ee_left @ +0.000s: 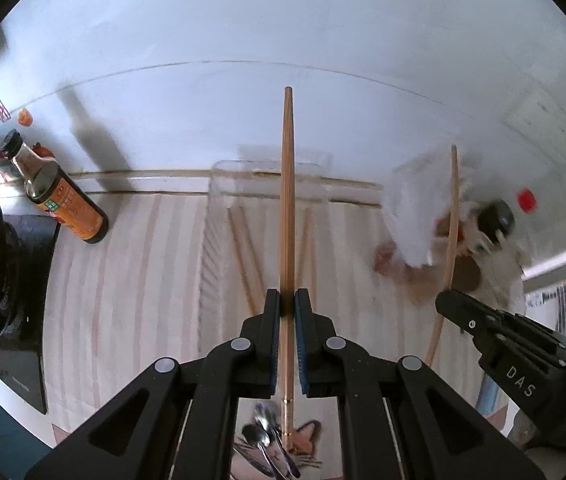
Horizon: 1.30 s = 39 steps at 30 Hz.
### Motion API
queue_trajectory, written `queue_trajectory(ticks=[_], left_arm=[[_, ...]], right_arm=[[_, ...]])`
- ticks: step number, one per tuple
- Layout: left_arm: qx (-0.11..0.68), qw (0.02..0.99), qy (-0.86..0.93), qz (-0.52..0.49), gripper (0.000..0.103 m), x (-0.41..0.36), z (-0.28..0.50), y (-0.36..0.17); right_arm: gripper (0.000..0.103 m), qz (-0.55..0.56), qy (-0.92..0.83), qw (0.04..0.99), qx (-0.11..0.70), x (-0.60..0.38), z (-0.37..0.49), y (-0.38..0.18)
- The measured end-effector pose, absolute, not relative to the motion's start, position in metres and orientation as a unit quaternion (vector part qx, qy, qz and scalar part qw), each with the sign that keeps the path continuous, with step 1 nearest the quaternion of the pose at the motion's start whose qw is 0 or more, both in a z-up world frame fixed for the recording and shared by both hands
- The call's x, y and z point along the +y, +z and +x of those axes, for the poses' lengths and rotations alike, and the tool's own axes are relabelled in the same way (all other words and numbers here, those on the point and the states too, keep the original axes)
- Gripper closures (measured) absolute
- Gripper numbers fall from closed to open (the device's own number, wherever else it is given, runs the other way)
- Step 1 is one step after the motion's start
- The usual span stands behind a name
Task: Organize utensils
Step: 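Lower both chopsticks into the clear basket and open both tools, then withdraw both open tools from the basket toward the spoons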
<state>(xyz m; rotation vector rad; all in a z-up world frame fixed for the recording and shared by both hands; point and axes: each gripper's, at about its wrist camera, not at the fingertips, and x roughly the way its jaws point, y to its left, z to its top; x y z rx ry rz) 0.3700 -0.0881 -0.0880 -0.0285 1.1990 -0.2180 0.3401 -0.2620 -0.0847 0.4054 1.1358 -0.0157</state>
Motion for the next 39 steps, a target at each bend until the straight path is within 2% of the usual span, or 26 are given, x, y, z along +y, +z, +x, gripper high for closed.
queue_trajectory(ticks=[4,10,18,22,23,27,28,29,30,31,32,34,36,37,38,39], left_arm=[[0.589,0.802,-0.094,-0.028,0.098,-0.08,0.404,-0.106],[0.622,0.777,-0.087,-0.038,0.098,-0.076,0.437,-0.139],[0.659,0.747,-0.085,-0.028,0.096,-0.081,0.446,-0.172],[0.655,0.752,-0.075,-0.014,0.096,-0.079,0.441,-0.167],[0.65,0.757,-0.071,-0.008,0.095,-0.078,0.44,-0.164],[0.614,0.788,-0.044,0.019,0.089,-0.067,0.429,-0.143],[0.605,0.795,-0.037,0.023,0.082,-0.063,0.425,-0.139],[0.595,0.803,-0.028,0.027,0.071,-0.059,0.42,-0.134],[0.581,0.813,-0.019,0.027,0.064,-0.053,0.414,-0.129],[0.571,0.821,-0.012,0.027,0.045,-0.049,0.409,-0.125],[0.559,0.829,-0.003,0.027,0.031,-0.043,0.404,-0.121],[0.531,0.847,0.01,0.024,0.028,-0.032,0.392,-0.112],[0.505,0.862,0.02,0.023,0.014,-0.023,0.379,-0.106],[0.496,0.868,0.022,0.025,0.003,-0.021,0.374,-0.104],[0.487,0.873,0.023,0.028,0.0,-0.019,0.368,-0.102],[0.479,0.877,0.024,0.036,0.0,-0.019,0.36,-0.101]], right_arm=[[0.096,0.187,0.012,0.815,0.548,-0.246,0.388,-0.092],[0.096,0.187,0.015,0.79,0.583,-0.229,0.441,-0.131],[0.096,0.19,0.01,0.766,0.614,-0.219,0.453,-0.177],[0.095,0.197,0.01,0.751,0.63,-0.218,0.453,-0.188],[0.094,0.197,0.006,0.749,0.633,-0.219,0.453,-0.19],[0.077,0.183,-0.008,0.754,0.631,-0.218,0.445,-0.185],[0.07,0.18,-0.012,0.759,0.626,-0.218,0.441,-0.181],[0.066,0.177,-0.015,0.762,0.623,-0.218,0.439,-0.177],[0.062,0.171,-0.019,0.768,0.617,-0.217,0.435,-0.171],[0.058,0.166,-0.022,0.772,0.613,-0.217,0.431,-0.167],[0.057,0.158,-0.031,0.78,0.605,-0.217,0.424,-0.159],[0.048,0.153,-0.041,0.789,0.593,-0.218,0.414,-0.15],[0.043,0.152,-0.058,0.803,0.574,-0.219,0.397,-0.139],[0.042,0.15,-0.067,0.811,0.561,-0.22,0.388,-0.132],[0.04,0.143,-0.076,0.82,0.55,-0.22,0.38,-0.127],[0.033,0.132,-0.085,0.827,0.539,-0.218,0.374,-0.123]])
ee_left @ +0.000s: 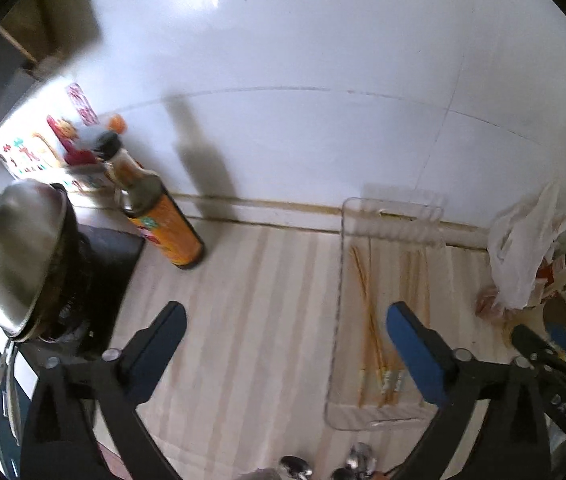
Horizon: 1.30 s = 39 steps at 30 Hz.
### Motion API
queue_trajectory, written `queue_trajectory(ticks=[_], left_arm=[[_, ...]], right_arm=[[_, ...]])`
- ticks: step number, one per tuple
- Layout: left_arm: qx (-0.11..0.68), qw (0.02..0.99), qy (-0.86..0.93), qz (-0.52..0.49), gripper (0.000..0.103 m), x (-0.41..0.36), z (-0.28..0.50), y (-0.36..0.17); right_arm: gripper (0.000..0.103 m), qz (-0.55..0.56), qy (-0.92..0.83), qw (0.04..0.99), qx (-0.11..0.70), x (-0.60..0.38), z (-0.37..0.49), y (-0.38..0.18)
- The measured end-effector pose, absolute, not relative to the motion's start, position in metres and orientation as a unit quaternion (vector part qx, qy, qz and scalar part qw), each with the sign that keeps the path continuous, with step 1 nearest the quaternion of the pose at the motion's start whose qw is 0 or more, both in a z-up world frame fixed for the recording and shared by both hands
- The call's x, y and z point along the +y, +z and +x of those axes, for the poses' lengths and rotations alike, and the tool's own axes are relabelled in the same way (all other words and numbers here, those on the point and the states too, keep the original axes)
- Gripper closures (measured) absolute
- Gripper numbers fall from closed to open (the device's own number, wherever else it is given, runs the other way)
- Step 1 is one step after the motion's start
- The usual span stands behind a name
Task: Organize utensils
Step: 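Withdraw both open tools from the basket toward the spoons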
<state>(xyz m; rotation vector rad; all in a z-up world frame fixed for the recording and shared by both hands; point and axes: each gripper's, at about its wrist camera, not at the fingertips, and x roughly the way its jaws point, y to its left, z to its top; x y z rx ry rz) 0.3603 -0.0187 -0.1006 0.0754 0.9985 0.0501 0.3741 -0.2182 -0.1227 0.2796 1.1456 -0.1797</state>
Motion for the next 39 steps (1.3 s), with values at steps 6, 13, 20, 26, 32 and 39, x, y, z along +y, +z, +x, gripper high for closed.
queue_trajectory(ticks=[6,13,20,26,32,39], left_arm=[[0.46,0.886,0.01,0.056,0.0,-0.022,0.324,-0.103],[0.439,0.896,-0.011,0.066,0.0,-0.029,0.287,-0.091],[0.409,0.91,-0.037,0.065,0.0,-0.037,0.257,-0.064],[0.396,0.915,-0.045,0.056,0.0,-0.035,0.236,-0.044],[0.397,0.917,-0.019,0.043,0.0,-0.024,0.227,-0.041],[0.444,0.894,0.027,0.05,0.0,0.007,0.227,-0.098]], right_arm=[[0.004,0.082,-0.106,0.848,0.512,-0.204,0.335,-0.116],[0.0,0.057,-0.131,0.867,0.478,-0.196,0.288,-0.098],[0.0,0.052,-0.146,0.886,0.436,-0.189,0.248,-0.065],[0.0,0.062,-0.149,0.899,0.408,-0.187,0.221,-0.038],[0.0,0.098,-0.137,0.901,0.401,-0.191,0.2,-0.027],[0.006,0.13,-0.112,0.859,0.482,-0.191,0.199,-0.092]])
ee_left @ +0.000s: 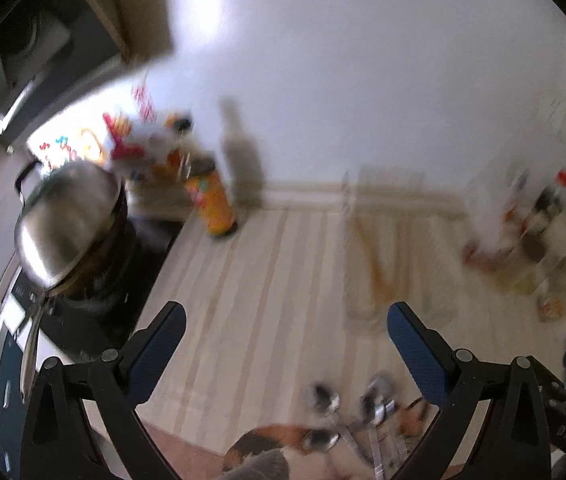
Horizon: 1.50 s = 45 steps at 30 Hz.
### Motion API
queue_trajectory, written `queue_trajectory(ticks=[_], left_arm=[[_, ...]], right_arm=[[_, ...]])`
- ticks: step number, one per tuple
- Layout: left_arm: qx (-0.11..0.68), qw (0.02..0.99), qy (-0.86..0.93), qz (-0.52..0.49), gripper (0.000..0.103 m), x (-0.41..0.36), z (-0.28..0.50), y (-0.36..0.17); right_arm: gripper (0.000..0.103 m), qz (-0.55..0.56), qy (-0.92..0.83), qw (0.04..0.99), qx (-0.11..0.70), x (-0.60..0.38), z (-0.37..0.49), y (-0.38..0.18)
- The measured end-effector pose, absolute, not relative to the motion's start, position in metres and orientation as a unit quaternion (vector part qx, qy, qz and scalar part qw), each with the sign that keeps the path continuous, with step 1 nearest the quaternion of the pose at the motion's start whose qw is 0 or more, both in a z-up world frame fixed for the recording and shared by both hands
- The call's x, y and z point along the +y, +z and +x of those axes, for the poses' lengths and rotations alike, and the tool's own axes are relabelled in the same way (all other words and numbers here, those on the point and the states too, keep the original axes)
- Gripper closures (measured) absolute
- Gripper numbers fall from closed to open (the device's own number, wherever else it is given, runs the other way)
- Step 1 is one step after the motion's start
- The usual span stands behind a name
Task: Organize utensils
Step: 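Withdraw both open tools from the basket toward the spoons, then close the left tool on a spoon handle while the right tool grasps another spoon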
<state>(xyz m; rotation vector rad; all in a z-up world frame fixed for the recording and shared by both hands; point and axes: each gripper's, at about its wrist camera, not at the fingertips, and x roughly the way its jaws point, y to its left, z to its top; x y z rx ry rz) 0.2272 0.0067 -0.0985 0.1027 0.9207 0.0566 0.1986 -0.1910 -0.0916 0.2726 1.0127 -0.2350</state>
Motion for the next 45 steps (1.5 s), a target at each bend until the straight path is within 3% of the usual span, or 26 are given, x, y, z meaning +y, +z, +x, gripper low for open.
queue_trajectory(ticks=[4,7,10,11,14,18,21,22,23,35,36,38,39,43,45], left_arm=[[0.519,0.851,0.055,0.061,0.0,0.028,0.221,-0.159],[0.578,0.811,0.06,0.063,0.002,0.036,0.208,-0.207],[0.652,0.757,0.039,0.021,0.01,0.037,0.194,-0.258],[0.677,0.736,0.024,0.0,0.023,0.035,0.19,-0.274],[0.729,0.683,-0.008,-0.039,0.038,0.023,0.178,-0.313],[0.725,0.688,-0.019,-0.01,0.042,-0.001,0.176,-0.321],[0.708,0.705,-0.018,0.014,0.073,-0.01,0.179,-0.317],[0.705,0.709,-0.022,0.019,0.091,-0.012,0.181,-0.315],[0.705,0.708,-0.025,0.022,0.101,-0.013,0.183,-0.314],[0.679,0.73,0.001,0.075,0.103,0.012,0.203,-0.313],[0.679,0.73,0.001,0.073,0.103,0.016,0.204,-0.312],[0.68,0.731,-0.002,0.062,0.103,0.028,0.208,-0.309],[0.68,0.731,-0.005,0.058,0.103,0.032,0.209,-0.306],[0.681,0.731,-0.037,0.029,0.102,0.063,0.214,-0.309],[0.68,0.731,-0.056,-0.014,0.097,0.086,0.219,-0.31]], right_arm=[[0.048,0.165,-0.07,0.814,0.553,-0.183,0.199,-0.152],[0.061,0.178,-0.04,0.782,0.596,-0.168,0.201,-0.197],[0.066,0.175,-0.021,0.755,0.632,-0.151,0.203,-0.236],[0.066,0.172,-0.016,0.747,0.641,-0.147,0.203,-0.247],[0.066,0.167,-0.015,0.739,0.653,-0.141,0.203,-0.259],[0.066,0.154,-0.026,0.738,0.657,-0.146,0.208,-0.26],[0.066,0.15,-0.035,0.738,0.657,-0.152,0.211,-0.259],[0.066,0.151,-0.035,0.738,0.656,-0.154,0.211,-0.259],[0.066,0.151,-0.034,0.739,0.656,-0.155,0.212,-0.258],[0.066,0.126,0.024,0.734,0.667,-0.114,0.228,-0.283],[0.068,0.116,0.03,0.731,0.671,-0.109,0.23,-0.287],[0.089,0.078,0.031,0.742,0.665,-0.096,0.23,-0.29],[0.094,0.064,0.028,0.739,0.67,-0.093,0.23,-0.293],[0.095,0.063,-0.01,0.739,0.671,-0.102,0.221,-0.298],[0.095,0.083,-0.022,0.732,0.676,-0.118,0.211,-0.302]])
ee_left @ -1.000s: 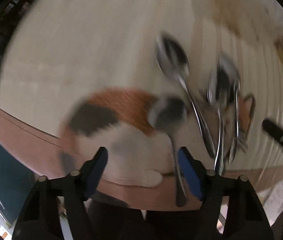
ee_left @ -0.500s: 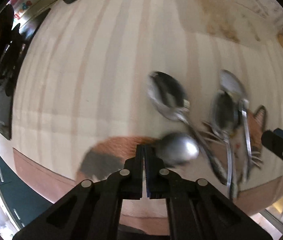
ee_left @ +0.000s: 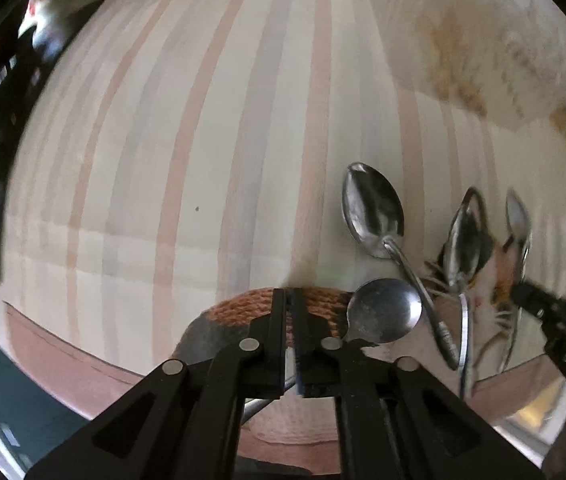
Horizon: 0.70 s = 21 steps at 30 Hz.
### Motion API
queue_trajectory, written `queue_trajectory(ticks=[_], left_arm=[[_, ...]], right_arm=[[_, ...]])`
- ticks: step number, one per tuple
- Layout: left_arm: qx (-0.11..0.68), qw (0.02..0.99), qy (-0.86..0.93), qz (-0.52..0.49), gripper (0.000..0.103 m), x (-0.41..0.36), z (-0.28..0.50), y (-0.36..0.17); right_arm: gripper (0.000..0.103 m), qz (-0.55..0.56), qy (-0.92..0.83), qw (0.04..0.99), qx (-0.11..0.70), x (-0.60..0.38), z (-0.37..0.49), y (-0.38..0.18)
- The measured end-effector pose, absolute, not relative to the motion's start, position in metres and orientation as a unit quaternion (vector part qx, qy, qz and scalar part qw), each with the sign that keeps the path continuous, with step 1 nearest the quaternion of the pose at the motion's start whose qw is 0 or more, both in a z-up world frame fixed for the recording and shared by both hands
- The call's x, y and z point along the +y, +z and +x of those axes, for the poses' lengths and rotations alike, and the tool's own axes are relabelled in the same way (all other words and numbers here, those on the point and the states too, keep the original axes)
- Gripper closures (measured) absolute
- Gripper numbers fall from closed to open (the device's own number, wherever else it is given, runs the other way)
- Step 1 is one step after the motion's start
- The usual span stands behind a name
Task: Organize utensils
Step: 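Close the left tool on a spoon handle while the right tool grasps another spoon, then hold both spoons above the cat mat with both tools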
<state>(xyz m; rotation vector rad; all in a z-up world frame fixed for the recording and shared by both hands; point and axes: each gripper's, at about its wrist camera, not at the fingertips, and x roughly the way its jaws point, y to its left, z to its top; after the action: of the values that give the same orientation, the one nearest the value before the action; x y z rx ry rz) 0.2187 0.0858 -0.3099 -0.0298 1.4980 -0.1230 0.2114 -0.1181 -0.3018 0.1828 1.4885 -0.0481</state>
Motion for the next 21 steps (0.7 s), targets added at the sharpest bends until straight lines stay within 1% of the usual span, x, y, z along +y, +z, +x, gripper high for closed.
queue_trajectory(ticks=[3,6,8,13,18,20,21], left_arm=[[0.684,0.724,-0.077,-0.043,0.095,0.106,0.217,-0.311],[0.686,0.719,-0.097,-0.049,0.085,0.12,0.213,-0.311],[0.687,0.719,-0.098,-0.036,0.077,0.124,0.206,-0.31],[0.685,0.718,-0.122,0.035,0.073,0.113,0.19,-0.302],[0.669,0.713,-0.139,0.161,0.072,0.082,0.18,-0.306],[0.664,0.716,-0.133,0.169,0.071,0.079,0.183,-0.305],[0.665,0.72,-0.122,0.155,0.07,0.083,0.188,-0.304]], right_arm=[[0.095,0.093,-0.029,0.72,0.687,-0.135,0.199,-0.306],[0.095,0.104,-0.028,0.711,0.695,-0.146,0.189,-0.311],[0.095,0.113,-0.03,0.708,0.697,-0.151,0.186,-0.314],[0.093,0.127,-0.034,0.704,0.698,-0.162,0.18,-0.321],[0.093,0.134,-0.034,0.705,0.696,-0.173,0.178,-0.327],[0.093,0.134,-0.036,0.705,0.695,-0.176,0.179,-0.329],[0.093,0.135,-0.037,0.705,0.695,-0.177,0.18,-0.329]])
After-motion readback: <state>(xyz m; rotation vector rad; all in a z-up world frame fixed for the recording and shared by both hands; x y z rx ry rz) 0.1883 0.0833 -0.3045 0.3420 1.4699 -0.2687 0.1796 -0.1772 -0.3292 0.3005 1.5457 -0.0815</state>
